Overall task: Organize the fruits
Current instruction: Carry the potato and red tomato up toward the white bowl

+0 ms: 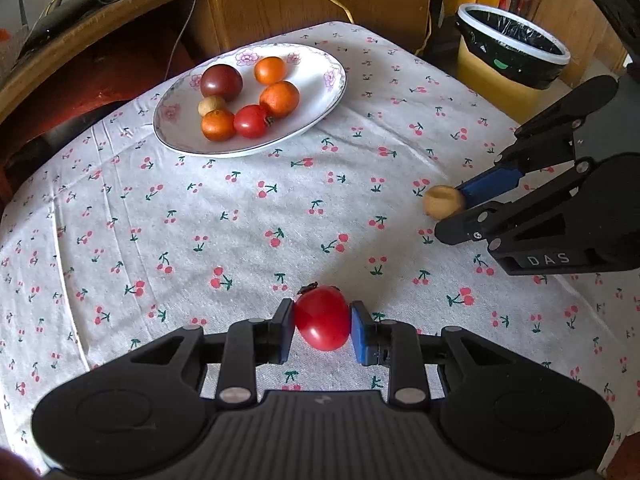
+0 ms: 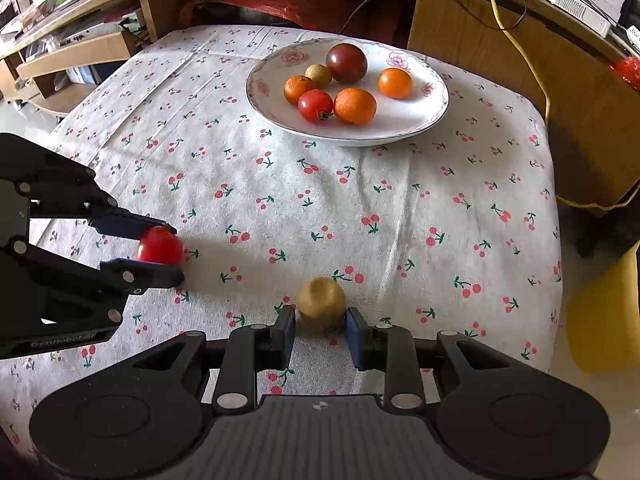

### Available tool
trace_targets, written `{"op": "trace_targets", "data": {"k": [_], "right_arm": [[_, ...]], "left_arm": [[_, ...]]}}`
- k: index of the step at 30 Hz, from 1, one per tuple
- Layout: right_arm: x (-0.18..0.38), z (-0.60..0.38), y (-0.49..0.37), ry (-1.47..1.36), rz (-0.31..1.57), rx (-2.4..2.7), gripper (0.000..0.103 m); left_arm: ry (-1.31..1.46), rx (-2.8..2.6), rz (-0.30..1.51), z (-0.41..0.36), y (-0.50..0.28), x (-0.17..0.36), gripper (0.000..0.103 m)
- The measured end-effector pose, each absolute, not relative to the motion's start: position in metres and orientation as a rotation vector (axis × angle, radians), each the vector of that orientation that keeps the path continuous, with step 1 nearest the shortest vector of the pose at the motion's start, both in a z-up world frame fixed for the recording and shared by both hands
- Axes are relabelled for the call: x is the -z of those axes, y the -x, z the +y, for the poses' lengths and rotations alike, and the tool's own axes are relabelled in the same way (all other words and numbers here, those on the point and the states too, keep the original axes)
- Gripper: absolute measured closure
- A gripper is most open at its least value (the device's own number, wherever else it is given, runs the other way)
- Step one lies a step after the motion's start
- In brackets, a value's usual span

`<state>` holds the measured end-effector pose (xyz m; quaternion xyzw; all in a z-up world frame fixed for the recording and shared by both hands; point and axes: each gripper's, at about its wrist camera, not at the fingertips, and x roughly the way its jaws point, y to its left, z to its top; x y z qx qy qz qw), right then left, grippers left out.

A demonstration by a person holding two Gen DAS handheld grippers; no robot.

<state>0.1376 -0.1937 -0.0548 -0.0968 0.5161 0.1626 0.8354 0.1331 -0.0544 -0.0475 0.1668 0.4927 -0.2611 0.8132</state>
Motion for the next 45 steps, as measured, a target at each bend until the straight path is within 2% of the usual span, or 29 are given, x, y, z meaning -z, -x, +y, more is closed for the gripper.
{"op": "trace_targets", "data": {"k": [5,20,27,32,45], "right_arm": [[0.056,-0.193,-0.140,0.210,1.087,-0.357,0.075],[0.055,-0.199,-0.148,0.186,1.088,-0.379,0.075],[0.056,-0.200,-0.148,0.190,1.096,-0.380,0.076],[0.056,-0.199,-0.148,0.190,1.097,-0.380,0.082],[0.047,-0.195,-0.151,0.201,1.065,-0.384,0.083]], "left_arm": [[-0.379,0.579,1.039,-0.056,-0.134,0.048,0.063],[-0.333,0.607,1.054,-0.048,-0.139,0.050,0.059],[-0.329,0.592,1.051,-0.050,-0.140,0.050,0.059],[-0.328,0.581,1.047,-0.050,-0.141,0.050,0.065],[-0.344,0.576,1.002,-0.055,-0.145,0.039,0.066]]}}
